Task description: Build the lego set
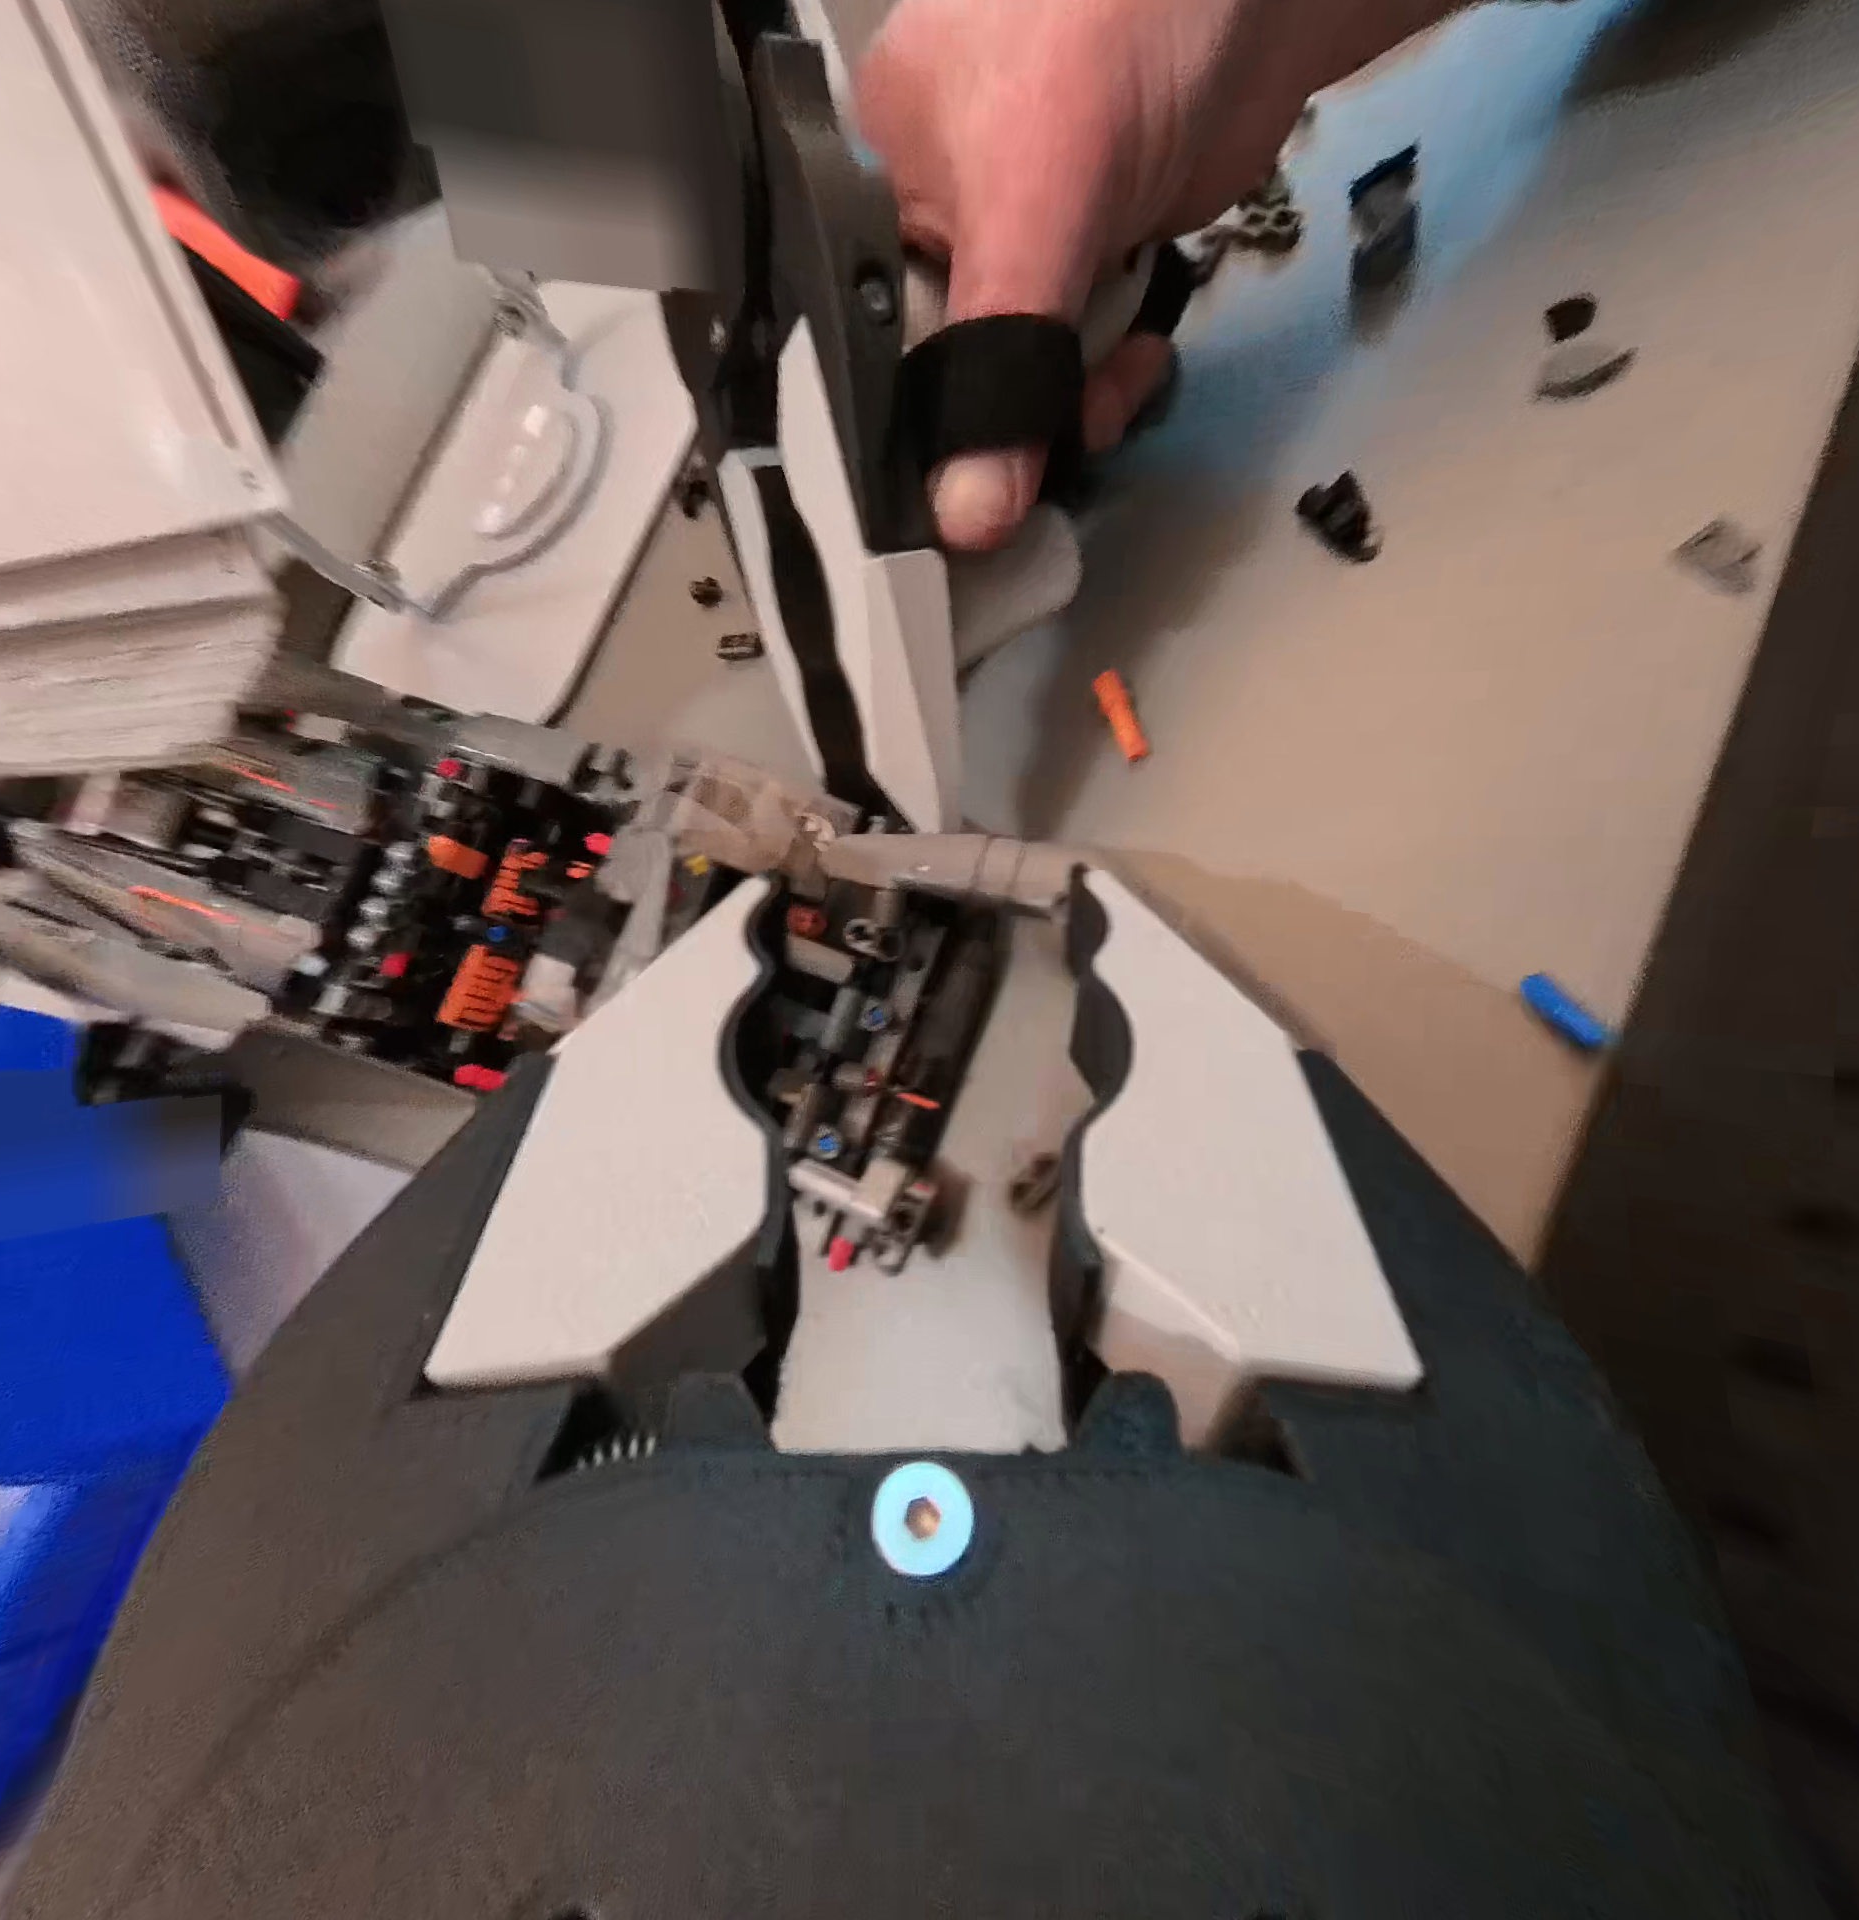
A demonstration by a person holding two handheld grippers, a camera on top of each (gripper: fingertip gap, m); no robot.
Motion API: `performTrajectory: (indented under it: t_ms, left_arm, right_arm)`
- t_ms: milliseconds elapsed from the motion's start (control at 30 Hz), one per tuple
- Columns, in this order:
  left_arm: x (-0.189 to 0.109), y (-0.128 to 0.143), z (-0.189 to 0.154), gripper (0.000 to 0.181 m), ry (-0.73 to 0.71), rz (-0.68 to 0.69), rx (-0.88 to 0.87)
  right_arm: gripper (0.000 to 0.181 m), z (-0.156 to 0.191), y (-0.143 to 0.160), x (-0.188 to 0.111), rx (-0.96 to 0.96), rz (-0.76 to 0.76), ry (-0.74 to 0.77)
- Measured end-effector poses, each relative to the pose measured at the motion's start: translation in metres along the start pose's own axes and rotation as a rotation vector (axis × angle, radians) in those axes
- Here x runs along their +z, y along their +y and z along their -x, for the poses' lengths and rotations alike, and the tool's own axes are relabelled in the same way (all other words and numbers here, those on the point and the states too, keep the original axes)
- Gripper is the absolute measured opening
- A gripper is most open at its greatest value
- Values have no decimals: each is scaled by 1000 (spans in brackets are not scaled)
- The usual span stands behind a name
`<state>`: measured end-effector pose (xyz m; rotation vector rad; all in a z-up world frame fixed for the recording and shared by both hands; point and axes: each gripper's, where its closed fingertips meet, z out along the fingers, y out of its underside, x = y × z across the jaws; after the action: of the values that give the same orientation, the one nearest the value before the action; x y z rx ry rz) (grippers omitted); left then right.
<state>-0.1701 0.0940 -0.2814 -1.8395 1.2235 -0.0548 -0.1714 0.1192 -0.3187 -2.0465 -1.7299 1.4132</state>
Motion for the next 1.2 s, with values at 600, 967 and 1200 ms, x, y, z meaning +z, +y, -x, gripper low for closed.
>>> performTrajectory:
  t_ms: [600, 967, 1200]
  left_arm:
    - [1, 35, -20, 41, 24, 263, 95]
    - [-19, 55, -10, 17, 32, 314, 216]
    - [-28, 76, 11, 12, 7, 345, 284]
  right_arm:
    - [23, 0, 0, 2, -38, 3, 28]
    - [24, 0, 1, 6, -80, 17, 55]
    - [24, 1, 0, 7, -87, 10, 45]
